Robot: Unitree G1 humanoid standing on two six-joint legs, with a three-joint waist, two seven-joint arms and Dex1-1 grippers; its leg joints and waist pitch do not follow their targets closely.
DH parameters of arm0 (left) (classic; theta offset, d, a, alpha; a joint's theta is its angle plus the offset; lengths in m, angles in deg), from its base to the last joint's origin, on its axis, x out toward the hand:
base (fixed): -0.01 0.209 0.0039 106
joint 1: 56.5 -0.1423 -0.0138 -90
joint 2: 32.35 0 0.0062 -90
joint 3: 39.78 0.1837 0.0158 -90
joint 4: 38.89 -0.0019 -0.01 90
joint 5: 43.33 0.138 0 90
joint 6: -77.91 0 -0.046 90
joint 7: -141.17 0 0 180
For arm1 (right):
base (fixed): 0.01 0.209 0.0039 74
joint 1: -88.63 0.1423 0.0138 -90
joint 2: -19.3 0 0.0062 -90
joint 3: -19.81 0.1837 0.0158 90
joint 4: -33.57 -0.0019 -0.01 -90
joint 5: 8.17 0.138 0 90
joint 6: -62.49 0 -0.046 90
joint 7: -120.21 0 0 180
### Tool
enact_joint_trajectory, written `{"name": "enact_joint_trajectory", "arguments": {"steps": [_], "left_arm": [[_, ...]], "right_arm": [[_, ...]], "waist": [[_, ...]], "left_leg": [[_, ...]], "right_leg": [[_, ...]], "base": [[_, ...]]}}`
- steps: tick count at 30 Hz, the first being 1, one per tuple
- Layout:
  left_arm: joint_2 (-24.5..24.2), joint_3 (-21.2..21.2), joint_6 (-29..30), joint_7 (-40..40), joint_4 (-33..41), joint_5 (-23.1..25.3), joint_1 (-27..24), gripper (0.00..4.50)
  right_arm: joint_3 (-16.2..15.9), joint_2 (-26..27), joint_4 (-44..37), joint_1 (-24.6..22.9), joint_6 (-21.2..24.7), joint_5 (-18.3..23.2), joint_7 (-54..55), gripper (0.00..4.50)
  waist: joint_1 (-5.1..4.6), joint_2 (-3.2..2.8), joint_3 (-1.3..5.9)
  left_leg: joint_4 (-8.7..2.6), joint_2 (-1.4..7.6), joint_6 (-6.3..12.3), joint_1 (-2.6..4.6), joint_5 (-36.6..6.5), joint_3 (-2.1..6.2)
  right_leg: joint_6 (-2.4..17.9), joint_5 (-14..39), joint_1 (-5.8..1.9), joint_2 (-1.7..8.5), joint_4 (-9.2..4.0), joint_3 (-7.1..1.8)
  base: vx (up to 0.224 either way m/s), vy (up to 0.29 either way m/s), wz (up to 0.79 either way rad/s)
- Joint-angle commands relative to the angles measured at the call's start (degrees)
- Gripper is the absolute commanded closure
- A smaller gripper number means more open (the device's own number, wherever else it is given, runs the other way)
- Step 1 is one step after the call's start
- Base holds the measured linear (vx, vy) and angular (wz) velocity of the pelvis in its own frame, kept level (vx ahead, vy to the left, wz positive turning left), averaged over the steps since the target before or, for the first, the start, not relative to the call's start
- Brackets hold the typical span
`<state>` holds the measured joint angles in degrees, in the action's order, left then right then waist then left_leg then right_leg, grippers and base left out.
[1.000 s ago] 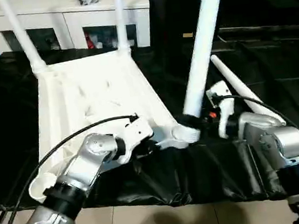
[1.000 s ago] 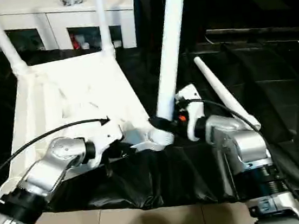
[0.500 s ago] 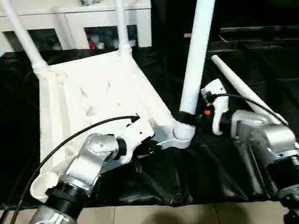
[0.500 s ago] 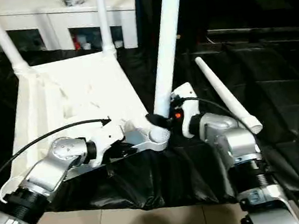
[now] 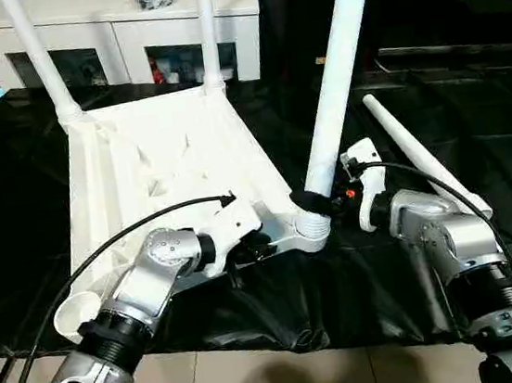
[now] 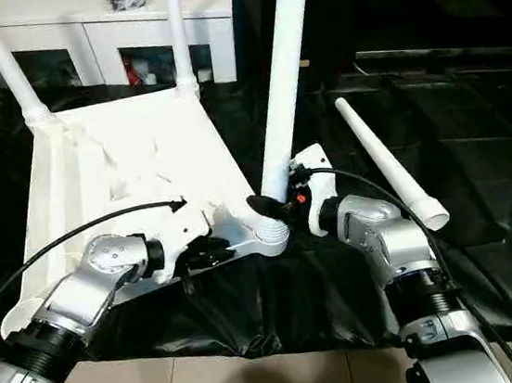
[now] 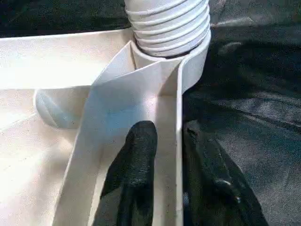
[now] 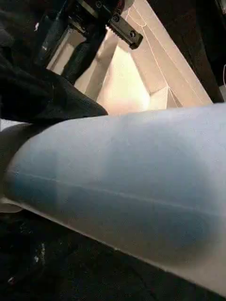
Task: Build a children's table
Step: Insert table leg to table base
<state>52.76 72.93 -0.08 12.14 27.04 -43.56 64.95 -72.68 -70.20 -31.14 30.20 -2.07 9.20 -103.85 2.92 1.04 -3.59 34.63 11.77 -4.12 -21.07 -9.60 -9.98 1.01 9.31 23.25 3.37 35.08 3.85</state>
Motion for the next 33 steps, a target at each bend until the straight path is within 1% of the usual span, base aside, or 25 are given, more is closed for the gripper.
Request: {"name": "enact_joint_trajectory", "arguments": {"steps": [1,3,4,6,8,10,11,13,14,16,19,20,23,25,26,29,30,31,32,33], "left_arm": [[-0.8,-1.2,0.2,0.5,-0.4,0.5,0.2,3.74],[-1.0,-1.0,0.3,1.1,-0.6,0.6,0.1,3.83],[-1.2,-0.9,0.4,1.4,-0.8,0.5,0.2,3.97],[-1.2,-0.8,0.5,1.6,-0.8,0.5,0.2,4.19],[-1.5,-0.6,1.2,2.5,-0.6,0.4,0.1,4.30],[-1.5,-0.6,1.6,2.8,-0.4,0.2,0.0,4.47],[-1.5,-0.6,1.8,3.0,-0.2,0.2,-0.1,4.50],[-1.5,-0.8,2.5,3.5,0.1,0.0,-0.2,4.50],[-1.5,-0.8,2.6,3.5,0.1,0.0,-0.2,4.50],[-1.3,-1.0,2.6,3.4,-0.1,-0.2,-0.1,4.50],[-0.8,-2.0,2.8,3.4,-0.1,-1.2,0.0,4.50],[-0.4,-2.8,2.9,3.1,0.0,-1.8,0.1,4.50],[-0.2,-3.1,3.0,2.9,-0.2,-1.9,0.3,4.50],[-0.2,-3.1,2.9,2.7,-0.2,-1.7,0.3,4.50],[-0.2,-3.3,2.9,2.4,-0.3,-1.6,0.3,4.50],[-0.2,-3.5,3.0,1.8,-0.4,-1.5,0.4,4.50],[-0.1,-3.7,3.0,1.5,-0.5,-1.4,0.4,4.50],[0.0,-3.9,3.0,1.2,-0.6,-1.2,0.5,4.50],[0.1,-4.0,3.0,0.9,-0.8,-1.1,0.6,4.50],[0.2,-4.2,2.9,0.6,-1.1,-1.0,0.7,4.50]], "right_arm": [[0.2,-0.3,1.0,0.6,-0.4,-0.8,0.3,2.60],[0.2,-0.2,1.1,0.6,-0.6,-0.9,0.3,2.60],[0.3,-0.2,1.3,0.7,-0.7,-0.9,0.4,2.60],[0.3,-0.2,1.4,0.7,-0.8,-0.9,0.4,2.60],[0.2,-0.1,1.5,0.6,-1.2,-1.0,0.4,2.60],[0.1,0.0,1.3,0.4,-1.2,-1.1,0.4,2.60],[0.0,0.0,1.2,0.3,-1.2,-1.1,0.4,2.60],[-0.3,0.2,1.1,0.0,-1.3,-1.3,0.2,2.60],[-0.4,0.2,1.1,0.0,-1.3,-1.4,0.2,2.60],[-0.5,0.3,1.4,0.0,-1.4,-1.4,0.1,2.60],[-0.4,0.3,2.7,0.0,-2.1,-1.5,0.0,2.60],[0.3,0.5,3.9,-0.1,-2.4,-1.2,0.2,2.60],[1.8,0.8,5.5,-0.4,-2.7,-0.2,0.5,2.60],[2.3,0.9,5.9,-0.6,-2.7,0.2,0.6,2.60],[3.1,1.1,6.4,-1.4,-3.1,0.7,0.8,2.60],[4.2,1.3,7.0,-3.1,-4.1,1.3,1.2,2.60],[4.6,1.3,7.2,-3.8,-4.7,1.5,1.3,2.60],[4.9,1.4,7.3,-4.4,-5.1,1.7,1.4,2.60],[5.2,1.6,7.3,-4.9,-5.7,1.8,1.6,2.60],[5.5,1.7,7.0,-5.6,-6.3,1.9,1.8,2.60]], "waist": [[0.10,-0.02,4.24],[0.18,-0.13,4.24],[0.13,-0.08,4.19],[0.10,-0.11,4.18],[0.09,-0.16,4.06],[0.02,-0.07,4.09],[0.04,-0.14,4.11],[-0.03,-0.10,4.15],[-0.08,0.22,4.23],[-0.11,0.00,4.18],[-0.17,-0.03,4.11],[-0.24,-0.01,4.12],[-0.31,-0.01,4.06],[-0.32,0.02,4.07],[-0.28,0.30,4.07],[-0.22,0.19,4.06],[-0.16,-0.02,4.05],[-0.23,0.12,4.01],[-0.16,0.01,4.00],[-0.21,0.07,3.97]], "left_leg": [[-3.94,1.09,-0.18,0.72,-14.4,0.34],[-3.96,1.10,-0.17,0.73,-14.2,0.32],[-3.98,1.07,-0.20,0.68,-14.4,0.31],[-3.98,1.04,-0.30,0.74,-14.8,0.31],[-4.02,1.06,-0.46,0.83,-15.6,0.36],[-4.05,1.04,-0.53,0.73,-15.8,0.41],[-4.05,1.07,-0.50,0.85,-15.7,0.40],[-4.06,1.07,-0.45,0.70,-15.2,0.39],[-4.03,1.08,-0.31,0.65,-14.6,0.33],[-4.06,1.10,-0.18,0.67,-14.4,0.35],[-4.03,1.06,-0.17,0.70,-14.9,0.30],[-3.98,1.05,-0.20,0.72,-15.1,0.28],[-4.03,1.03,-0.12,0.72,-15.6,0.35],[-4.08,1.07,-0.06,0.74,-15.5,0.38],[-4.05,1.08,0.09,0.72,-15.4,0.36],[-4.10,1.16,0.16,0.75,-15.3,0.37],[-4.11,1.16,0.13,0.74,-15.4,0.37],[-4.13,1.12,0.14,0.71,-15.9,0.33],[-4.15,1.09,0.14,0.76,-16.0,0.39],[-4.18,1.09,0.14,0.78,-16.2,0.37]], "right_leg": [[8.8,20.7,-2.62,4.05,-4.94,-2.49],[9.1,20.0,-2.64,4.04,-4.89,-2.52],[9.1,19.9,-2.68,4.02,-4.89,-2.50],[9.0,20.5,-2.65,4.01,-4.98,-2.48],[8.8,22.0,-2.56,4.07,-5.14,-2.45],[8.5,22.5,-2.65,4.06,-5.15,-2.43],[8.5,22.4,-2.56,4.09,-5.17,-2.46],[8.8,21.3,-2.66,4.05,-5.02,-2.49],[9.1,20.4,-2.73,4.04,-4.91,-2.51],[9.4,20.1,-2.69,4.05,-4.86,-2.50],[9.4,20.8,-2.65,4.08,-4.98,-2.50],[9.3,21.4,-2.61,4.15,-5.08,-2.49],[8.8,22.8,-2.59,4.13,-5.28,-2.43],[8.8,22.7,-2.58,4.08,-5.23,-2.45],[8.8,22.8,-2.59,4.15,-5.19,-2.45],[8.7,22.8,-2.53,4.18,-5.27,-2.46],[8.8,22.6,-2.51,4.19,-5.28,-2.45],[8.6,23.0,-2.51,4.17,-5.38,-2.43],[8.5,23.5,-2.49,4.20,-5.39,-2.41],[8.4,23.8,-2.46,4.16,-5.48,-2.38]], "base": [[0.000,0.000,0.00],[0.000,0.000,0.00],[0.000,0.000,0.00],[0.000,0.000,0.00],[0.000,0.000,0.00],[0.000,0.000,0.00],[0.000,0.000,0.00],[0.000,0.000,0.00],[0.000,0.000,0.00],[0.000,0.000,0.00],[0.000,0.000,0.00],[0.000,0.000,0.00],[0.000,0.000,0.00],[0.000,0.000,0.00],[0.000,0.000,0.00],[0.000,0.000,0.00],[0.000,0.000,0.00],[0.000,0.000,0.00],[0.000,0.000,0.00],[0.000,0.000,0.00]]}}
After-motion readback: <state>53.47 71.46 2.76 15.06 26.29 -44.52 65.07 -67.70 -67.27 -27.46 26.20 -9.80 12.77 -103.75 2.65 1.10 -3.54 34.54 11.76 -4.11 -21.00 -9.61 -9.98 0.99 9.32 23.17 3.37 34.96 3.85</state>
